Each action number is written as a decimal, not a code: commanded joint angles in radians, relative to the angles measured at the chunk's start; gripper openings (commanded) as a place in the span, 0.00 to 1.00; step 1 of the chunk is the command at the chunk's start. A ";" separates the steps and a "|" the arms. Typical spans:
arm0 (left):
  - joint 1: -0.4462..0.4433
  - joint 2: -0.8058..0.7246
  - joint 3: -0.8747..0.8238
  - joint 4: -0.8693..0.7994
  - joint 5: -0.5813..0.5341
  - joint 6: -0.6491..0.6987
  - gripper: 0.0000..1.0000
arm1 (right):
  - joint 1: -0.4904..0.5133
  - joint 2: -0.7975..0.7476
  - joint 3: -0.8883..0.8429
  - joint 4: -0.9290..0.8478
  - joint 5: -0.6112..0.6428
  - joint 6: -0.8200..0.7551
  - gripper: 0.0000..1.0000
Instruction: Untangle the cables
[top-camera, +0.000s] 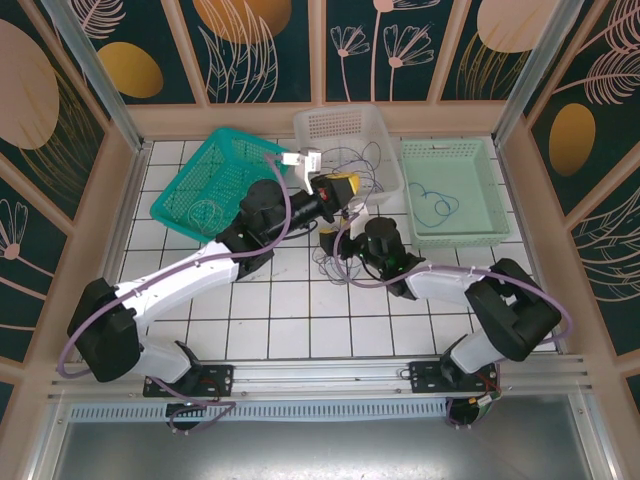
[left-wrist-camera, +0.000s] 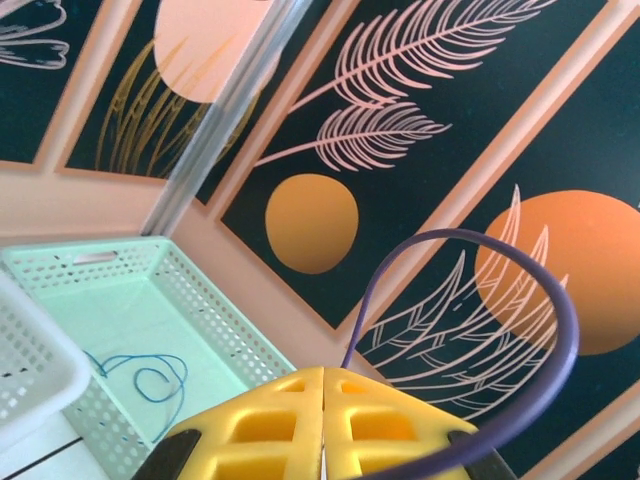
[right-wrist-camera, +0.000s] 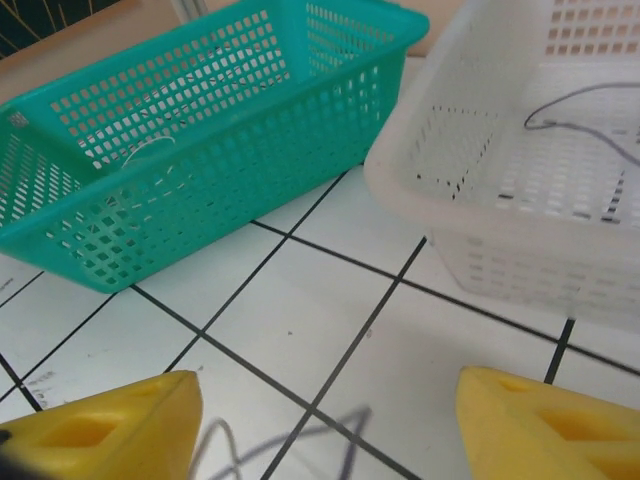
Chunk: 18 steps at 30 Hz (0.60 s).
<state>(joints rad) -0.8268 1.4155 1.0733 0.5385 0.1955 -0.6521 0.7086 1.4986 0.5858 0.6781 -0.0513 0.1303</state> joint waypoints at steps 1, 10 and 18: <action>-0.007 -0.078 0.044 -0.027 -0.060 0.079 0.00 | 0.007 0.002 -0.048 0.095 -0.032 0.050 0.63; -0.006 -0.133 0.125 -0.084 -0.103 0.155 0.00 | 0.012 -0.009 -0.126 0.011 -0.082 0.072 0.51; -0.006 -0.188 0.143 -0.099 -0.143 0.192 0.01 | 0.014 -0.078 -0.225 -0.041 -0.061 0.102 0.48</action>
<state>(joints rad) -0.8268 1.2564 1.1854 0.4393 0.0753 -0.4965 0.7155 1.4651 0.3870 0.6594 -0.1131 0.2066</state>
